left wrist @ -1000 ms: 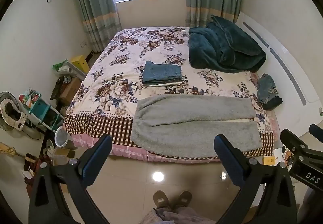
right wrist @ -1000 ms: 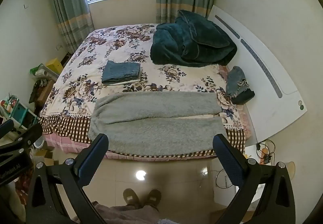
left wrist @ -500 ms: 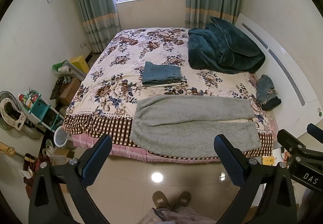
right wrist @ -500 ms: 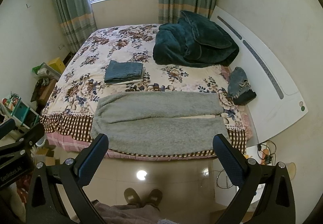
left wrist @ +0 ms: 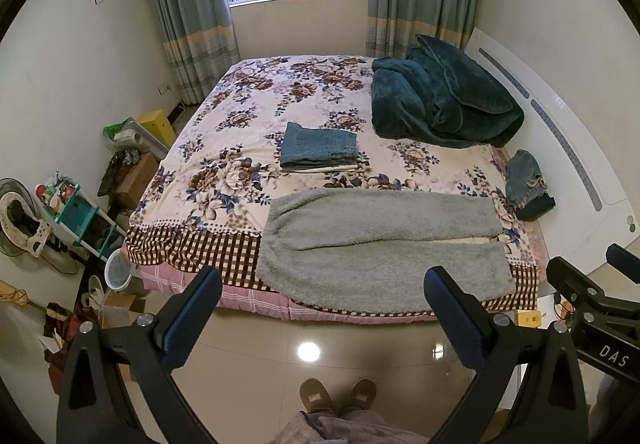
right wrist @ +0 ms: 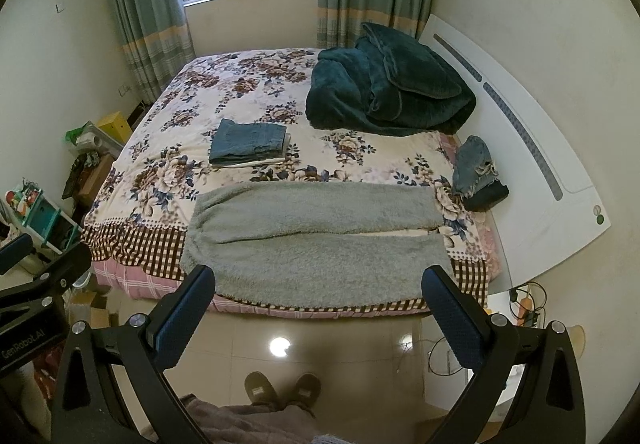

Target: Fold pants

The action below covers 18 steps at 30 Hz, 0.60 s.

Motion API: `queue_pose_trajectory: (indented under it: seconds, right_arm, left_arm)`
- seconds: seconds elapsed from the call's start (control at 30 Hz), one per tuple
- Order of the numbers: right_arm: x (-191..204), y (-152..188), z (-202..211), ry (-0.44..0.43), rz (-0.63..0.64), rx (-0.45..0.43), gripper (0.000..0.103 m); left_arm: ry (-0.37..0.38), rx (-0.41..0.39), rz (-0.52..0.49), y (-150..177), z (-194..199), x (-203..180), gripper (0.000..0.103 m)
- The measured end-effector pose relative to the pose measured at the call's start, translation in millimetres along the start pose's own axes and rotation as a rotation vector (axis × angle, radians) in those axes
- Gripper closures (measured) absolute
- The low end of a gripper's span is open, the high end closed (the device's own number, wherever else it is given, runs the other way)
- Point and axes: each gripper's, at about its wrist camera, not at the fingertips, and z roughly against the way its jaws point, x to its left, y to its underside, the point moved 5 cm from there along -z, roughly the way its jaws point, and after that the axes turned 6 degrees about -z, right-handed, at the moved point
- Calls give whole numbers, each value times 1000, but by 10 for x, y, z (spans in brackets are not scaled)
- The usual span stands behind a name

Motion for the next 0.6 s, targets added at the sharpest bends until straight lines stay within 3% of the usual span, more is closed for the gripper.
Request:
queue_pose_trajectory:
  seconds: [0.6]
  right_arm:
    - [62, -15, 22, -2, 2, -1, 0]
  left_arm:
    - [6, 6, 6, -96, 66, -185, 0]
